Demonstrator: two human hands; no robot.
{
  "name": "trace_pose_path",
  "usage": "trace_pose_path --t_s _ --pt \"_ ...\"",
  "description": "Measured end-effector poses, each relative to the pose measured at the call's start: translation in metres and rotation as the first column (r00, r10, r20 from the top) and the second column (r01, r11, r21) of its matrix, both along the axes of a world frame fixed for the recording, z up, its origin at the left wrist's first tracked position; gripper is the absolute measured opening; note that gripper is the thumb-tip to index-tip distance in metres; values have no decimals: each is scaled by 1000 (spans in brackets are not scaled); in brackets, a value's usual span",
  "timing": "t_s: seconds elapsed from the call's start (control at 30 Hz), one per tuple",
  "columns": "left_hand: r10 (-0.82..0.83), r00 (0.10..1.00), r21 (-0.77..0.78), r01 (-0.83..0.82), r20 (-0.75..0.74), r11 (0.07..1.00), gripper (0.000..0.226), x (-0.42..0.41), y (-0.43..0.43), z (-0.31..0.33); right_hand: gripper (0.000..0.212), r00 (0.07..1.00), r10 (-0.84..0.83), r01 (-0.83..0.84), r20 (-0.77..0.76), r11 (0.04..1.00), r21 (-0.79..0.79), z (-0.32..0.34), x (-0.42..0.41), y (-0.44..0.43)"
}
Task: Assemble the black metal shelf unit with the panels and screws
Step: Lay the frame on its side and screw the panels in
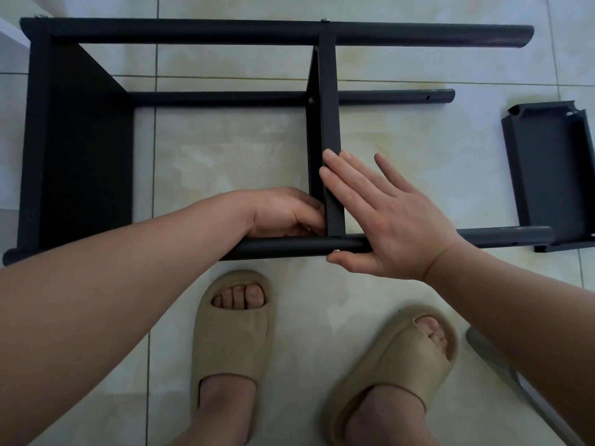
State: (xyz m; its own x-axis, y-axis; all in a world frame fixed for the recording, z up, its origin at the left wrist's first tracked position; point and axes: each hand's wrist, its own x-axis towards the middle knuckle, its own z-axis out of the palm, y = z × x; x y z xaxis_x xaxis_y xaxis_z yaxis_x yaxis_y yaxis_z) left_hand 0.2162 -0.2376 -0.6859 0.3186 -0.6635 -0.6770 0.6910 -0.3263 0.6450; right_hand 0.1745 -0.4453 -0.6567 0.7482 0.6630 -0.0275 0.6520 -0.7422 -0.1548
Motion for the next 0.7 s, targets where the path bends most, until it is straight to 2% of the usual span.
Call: trace_pose_path --t_s 0.3,0.5,0.6,0.7 --pt "84 992 -68 -91 -98 994 20 3 -1 3 98 1000 -1 1 0 1000 2 0 0 0" --pt "13 1000 34 -14 21 999 10 0 0 1 99 1000 -2 2 -1 1000 -2 0 0 0" --pt "44 999 30 -44 21 999 6 1 -1 2 98 1000 -1 1 2 1000 -1 0 0 0" --pt "60 998 -20 -61 -32 998 16 2 0 3 98 1000 -3 3 5 1000 5 0 0 0"
